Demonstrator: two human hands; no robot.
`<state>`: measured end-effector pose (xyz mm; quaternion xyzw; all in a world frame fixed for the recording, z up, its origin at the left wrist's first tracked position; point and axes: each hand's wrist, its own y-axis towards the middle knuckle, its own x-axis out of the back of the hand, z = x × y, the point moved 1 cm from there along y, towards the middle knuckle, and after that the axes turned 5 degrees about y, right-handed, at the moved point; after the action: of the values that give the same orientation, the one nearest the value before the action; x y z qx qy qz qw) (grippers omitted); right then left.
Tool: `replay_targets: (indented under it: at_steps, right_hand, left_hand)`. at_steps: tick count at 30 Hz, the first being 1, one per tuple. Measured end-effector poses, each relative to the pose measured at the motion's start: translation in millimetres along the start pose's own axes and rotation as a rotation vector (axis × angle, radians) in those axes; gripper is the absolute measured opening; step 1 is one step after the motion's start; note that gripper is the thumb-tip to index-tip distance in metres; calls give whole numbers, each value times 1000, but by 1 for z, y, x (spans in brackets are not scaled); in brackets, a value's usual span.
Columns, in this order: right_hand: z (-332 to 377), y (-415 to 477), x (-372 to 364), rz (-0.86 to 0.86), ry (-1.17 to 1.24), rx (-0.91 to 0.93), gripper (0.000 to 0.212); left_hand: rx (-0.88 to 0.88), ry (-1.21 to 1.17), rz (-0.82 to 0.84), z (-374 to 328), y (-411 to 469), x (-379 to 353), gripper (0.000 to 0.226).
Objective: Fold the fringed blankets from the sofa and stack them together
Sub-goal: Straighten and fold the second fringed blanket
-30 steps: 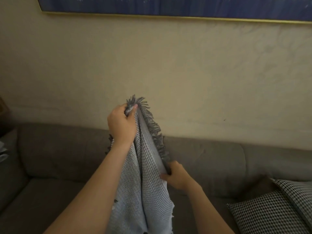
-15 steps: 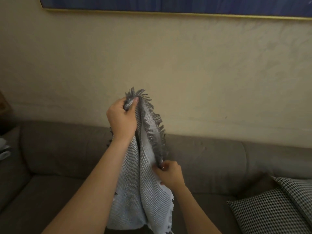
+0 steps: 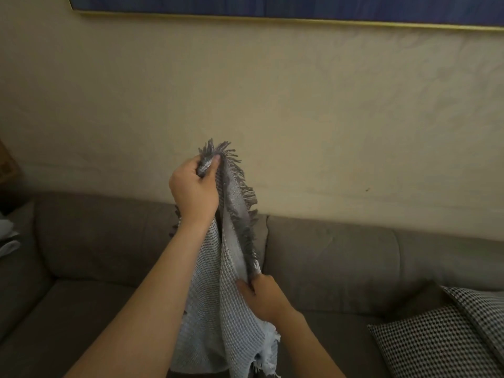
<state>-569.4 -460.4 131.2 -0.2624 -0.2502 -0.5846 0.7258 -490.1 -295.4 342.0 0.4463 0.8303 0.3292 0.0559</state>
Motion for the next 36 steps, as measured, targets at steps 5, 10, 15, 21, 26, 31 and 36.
replay_targets:
  at_steps: [5,10,15,21,26,31,36]
  right_hand:
    - [8,4,3,-211,-76,-27,40]
    - [-1,10,15,-250,5,6,38]
    - [-5,9,27,-471,153,-6,46]
    - [-7,9,68,-676,177,-171,32]
    - [16,11,123,-960,208,-260,24]
    - [41,11,141,-1035,319,-133,19]
    - [52,10,141,-1075,314,-54,18]
  left_hand:
    - [4,-17,9,0,0,0,31]
    - [-6,-26,10,4,3,2,43]
    - [-20,-18,6,6,4,2,45]
    - [28,114,2,15,4,9,44]
    - [131,279,125,56,-5,-1,27]
    - [267,326,423,70,-33,-7,23]
    - [595,-69,519,88,-55,-4,29]
